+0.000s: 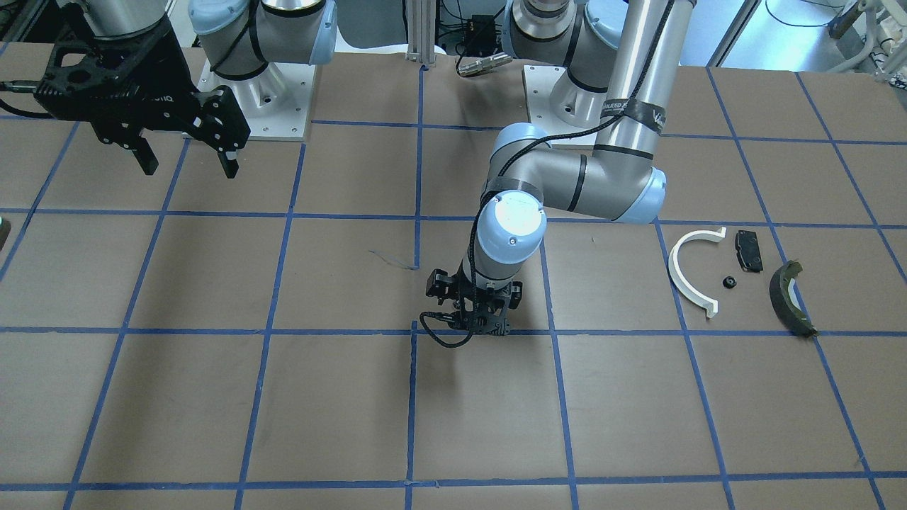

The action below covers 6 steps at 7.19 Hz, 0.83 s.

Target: Place bearing gear from tray to pile

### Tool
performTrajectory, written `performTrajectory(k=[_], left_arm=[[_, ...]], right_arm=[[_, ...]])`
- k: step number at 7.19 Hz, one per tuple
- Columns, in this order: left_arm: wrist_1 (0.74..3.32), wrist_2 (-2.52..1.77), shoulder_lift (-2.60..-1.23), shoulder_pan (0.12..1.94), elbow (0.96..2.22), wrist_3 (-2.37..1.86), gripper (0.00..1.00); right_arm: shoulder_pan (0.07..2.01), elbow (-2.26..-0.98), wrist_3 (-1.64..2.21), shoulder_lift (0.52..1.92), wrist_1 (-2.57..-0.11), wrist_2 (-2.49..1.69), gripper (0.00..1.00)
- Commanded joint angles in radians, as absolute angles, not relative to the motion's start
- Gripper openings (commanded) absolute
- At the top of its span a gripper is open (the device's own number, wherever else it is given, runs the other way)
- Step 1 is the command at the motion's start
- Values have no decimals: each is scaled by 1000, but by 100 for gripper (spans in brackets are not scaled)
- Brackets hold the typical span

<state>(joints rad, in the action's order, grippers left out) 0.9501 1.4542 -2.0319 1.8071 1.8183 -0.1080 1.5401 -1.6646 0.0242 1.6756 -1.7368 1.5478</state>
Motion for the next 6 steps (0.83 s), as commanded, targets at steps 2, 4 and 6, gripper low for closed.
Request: performTrajectory(k=[2,4,6], left_arm=[[946,1456,-2051,1832,1819,-109,88],[948,1457,-2052,1832,1819,-106,46],[948,1459,-2051,1829,1818,-95,5]], right_arm=[[1540,-1664,23,1677,-1736,1539,100],[1540,-1664,20,1678,-1736,1539,100],[1540,-1663,14,1677,-1738,1539,100]])
